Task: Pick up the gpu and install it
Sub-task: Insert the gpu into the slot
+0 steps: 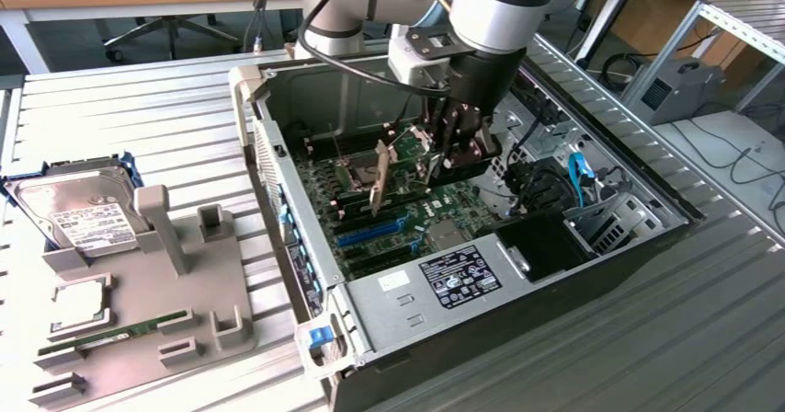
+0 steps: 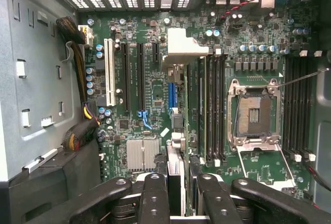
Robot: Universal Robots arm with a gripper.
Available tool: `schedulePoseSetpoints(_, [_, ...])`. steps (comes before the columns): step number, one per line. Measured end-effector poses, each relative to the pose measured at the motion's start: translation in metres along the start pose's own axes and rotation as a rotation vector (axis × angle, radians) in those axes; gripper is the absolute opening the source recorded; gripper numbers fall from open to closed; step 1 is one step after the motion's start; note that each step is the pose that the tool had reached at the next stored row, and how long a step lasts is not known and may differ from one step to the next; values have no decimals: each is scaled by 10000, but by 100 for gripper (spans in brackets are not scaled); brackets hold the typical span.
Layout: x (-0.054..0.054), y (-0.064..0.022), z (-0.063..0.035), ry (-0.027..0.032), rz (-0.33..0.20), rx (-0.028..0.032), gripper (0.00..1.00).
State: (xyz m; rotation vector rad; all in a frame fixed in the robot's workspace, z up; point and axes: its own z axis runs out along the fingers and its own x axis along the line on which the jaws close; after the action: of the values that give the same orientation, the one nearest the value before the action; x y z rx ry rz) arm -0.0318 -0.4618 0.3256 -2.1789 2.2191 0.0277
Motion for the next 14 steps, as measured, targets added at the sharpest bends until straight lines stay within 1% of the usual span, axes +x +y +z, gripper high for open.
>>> schedulePoseSetpoints(14, [16, 5, 27, -1, -1, 0, 27])
